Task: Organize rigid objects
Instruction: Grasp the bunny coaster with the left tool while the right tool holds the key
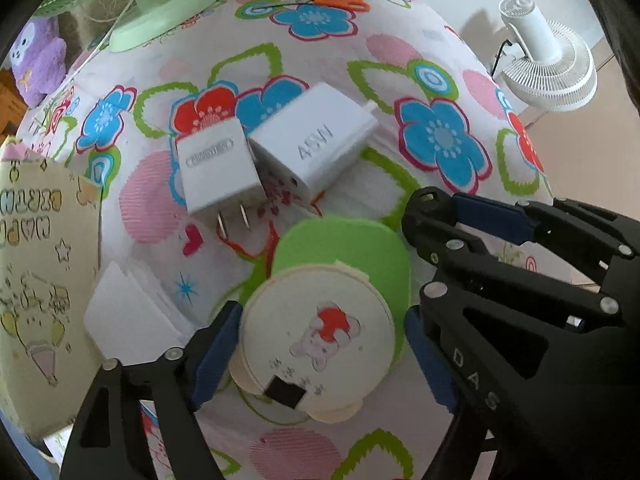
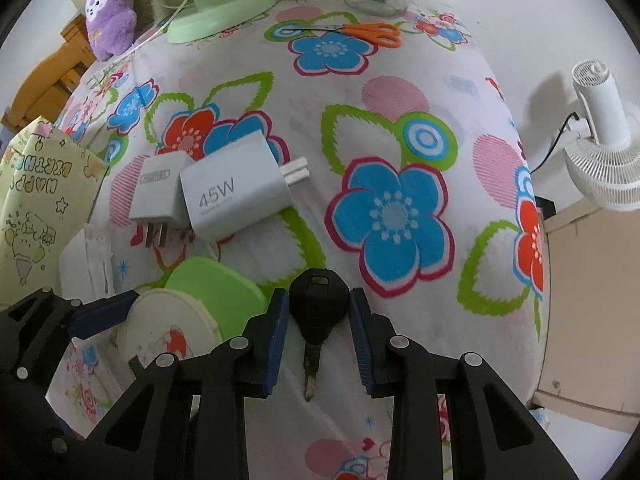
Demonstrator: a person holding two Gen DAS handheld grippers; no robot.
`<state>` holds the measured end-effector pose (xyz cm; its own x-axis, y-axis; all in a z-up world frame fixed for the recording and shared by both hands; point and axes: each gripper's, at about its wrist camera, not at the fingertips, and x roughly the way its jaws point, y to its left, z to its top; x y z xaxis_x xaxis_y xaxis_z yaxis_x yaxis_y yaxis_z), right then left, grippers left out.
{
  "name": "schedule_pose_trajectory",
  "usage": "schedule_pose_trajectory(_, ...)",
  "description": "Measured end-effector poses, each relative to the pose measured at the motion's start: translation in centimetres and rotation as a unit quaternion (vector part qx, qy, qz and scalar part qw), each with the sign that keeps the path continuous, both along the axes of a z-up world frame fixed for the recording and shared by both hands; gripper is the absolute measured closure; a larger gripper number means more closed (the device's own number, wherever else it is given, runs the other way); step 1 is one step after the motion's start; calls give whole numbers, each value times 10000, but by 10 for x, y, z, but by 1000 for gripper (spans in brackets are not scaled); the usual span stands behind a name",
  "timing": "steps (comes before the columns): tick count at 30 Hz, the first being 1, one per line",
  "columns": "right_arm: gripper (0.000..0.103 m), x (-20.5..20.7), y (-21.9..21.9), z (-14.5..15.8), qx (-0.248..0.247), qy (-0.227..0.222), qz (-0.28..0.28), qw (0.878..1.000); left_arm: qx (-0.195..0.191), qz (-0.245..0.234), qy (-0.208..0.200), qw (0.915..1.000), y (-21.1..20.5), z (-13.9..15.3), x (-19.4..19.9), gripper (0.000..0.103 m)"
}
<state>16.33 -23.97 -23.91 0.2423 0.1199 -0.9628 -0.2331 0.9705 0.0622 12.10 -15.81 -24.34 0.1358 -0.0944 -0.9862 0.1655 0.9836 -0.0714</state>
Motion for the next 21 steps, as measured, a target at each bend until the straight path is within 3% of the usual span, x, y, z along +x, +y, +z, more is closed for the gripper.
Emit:
schedule_pose_trajectory(7,70,-10,-3,2,-6,-27,82,10000,128,120,24,9998,-3,-5,-14,12)
schedule_pose_trajectory(13,70,-19,-2,0,-13,12,112,9999,-22,240,-22,9997,2,-3,-16,26)
schedule_pose_trajectory(21,70,-29,1,2,1,-1,104,9999,98,108,-134,9998,8,1,-32,26)
